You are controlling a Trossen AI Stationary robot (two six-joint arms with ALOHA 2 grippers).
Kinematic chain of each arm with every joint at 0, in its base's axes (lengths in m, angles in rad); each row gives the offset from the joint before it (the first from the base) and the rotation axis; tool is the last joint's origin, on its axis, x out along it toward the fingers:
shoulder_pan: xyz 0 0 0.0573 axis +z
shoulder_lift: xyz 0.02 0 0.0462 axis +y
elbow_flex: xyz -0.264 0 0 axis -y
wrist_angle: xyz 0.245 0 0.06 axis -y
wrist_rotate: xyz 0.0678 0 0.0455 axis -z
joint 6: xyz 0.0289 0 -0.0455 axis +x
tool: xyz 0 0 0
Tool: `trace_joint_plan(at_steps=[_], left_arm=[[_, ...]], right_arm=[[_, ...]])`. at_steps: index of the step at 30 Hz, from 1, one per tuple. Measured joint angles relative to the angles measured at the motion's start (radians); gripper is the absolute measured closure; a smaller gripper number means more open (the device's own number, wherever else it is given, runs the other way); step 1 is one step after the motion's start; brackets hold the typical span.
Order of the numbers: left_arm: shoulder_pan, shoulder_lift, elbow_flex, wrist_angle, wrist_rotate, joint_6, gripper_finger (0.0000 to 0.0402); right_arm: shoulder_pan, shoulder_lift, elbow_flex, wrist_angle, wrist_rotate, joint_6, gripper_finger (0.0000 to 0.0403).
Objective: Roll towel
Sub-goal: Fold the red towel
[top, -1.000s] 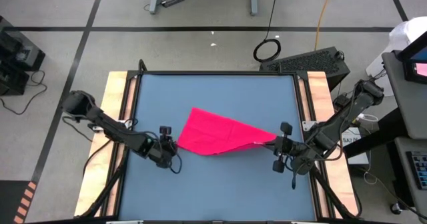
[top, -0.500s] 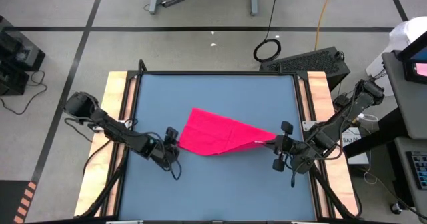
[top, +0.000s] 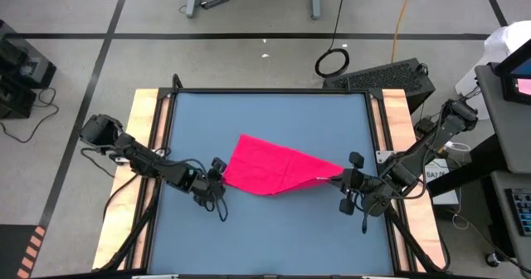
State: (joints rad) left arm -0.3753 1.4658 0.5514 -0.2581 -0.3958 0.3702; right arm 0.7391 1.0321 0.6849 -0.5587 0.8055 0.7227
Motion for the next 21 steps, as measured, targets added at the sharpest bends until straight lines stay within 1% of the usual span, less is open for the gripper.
trace_joint_plan(at_steps=[4, 8, 12, 14, 18, 21], left_arm=[[0.036, 0.000, 0.000, 0.007, 0.041, 0.011, 0.0355], [0.056, 0.000, 0.005, 0.004, 0.077, -0.025, 0.0392], [0.061, -0.015, 0.026, -0.044, 0.107, -0.106, 0.0395], [0.055, -0.037, 0.039, -0.085, 0.119, -0.153, 0.0397], [0.026, -0.095, 0.064, -0.143, 0.163, -0.235, 0.0399], [0.001, -0.147, 0.085, -0.162, 0.213, -0.291, 0.0400]], right_arm=[[0.000, 0.000, 0.000, 0.001, 0.000, 0.000, 0.0402], [0.000, 0.000, 0.000, 0.001, -0.016, 0.000, 0.0402], [0.003, 0.008, 0.000, 0.017, -0.113, 0.000, 0.0402], [0.017, 0.022, 0.000, 0.034, -0.143, 0.000, 0.0402], [0.052, 0.064, 0.000, 0.069, -0.183, -0.005, 0.0402], [0.088, 0.095, 0.000, 0.083, -0.185, 0.000, 0.0402]])
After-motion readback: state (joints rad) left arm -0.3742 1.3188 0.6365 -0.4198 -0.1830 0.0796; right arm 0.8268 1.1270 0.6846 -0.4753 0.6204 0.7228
